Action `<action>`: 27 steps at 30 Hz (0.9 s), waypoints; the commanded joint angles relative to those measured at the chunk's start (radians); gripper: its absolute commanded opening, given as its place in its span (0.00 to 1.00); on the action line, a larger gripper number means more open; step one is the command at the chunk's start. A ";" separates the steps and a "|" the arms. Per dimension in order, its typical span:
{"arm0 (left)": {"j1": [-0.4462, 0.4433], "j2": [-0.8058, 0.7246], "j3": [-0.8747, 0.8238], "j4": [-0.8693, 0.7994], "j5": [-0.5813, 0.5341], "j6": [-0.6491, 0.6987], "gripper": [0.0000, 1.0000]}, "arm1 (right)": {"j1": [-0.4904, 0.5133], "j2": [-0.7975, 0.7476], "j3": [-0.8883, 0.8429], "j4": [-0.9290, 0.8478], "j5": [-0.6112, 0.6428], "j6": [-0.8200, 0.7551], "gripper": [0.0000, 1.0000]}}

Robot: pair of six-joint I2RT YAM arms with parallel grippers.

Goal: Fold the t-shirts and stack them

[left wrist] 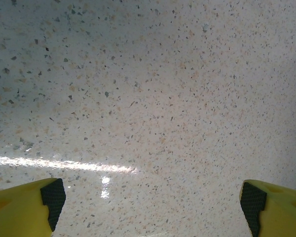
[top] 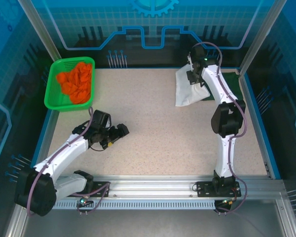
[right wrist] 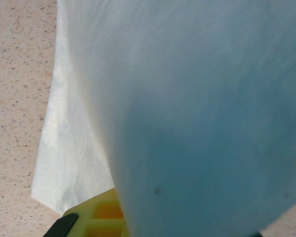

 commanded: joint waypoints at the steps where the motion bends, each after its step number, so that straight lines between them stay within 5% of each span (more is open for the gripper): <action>1: 0.009 0.020 -0.013 -0.007 -0.002 -0.006 0.93 | -0.045 -0.060 0.055 -0.020 0.023 -0.044 0.00; 27: 0.018 0.158 0.047 -0.028 0.031 0.011 0.94 | -0.255 0.082 0.205 -0.026 -0.136 -0.082 0.00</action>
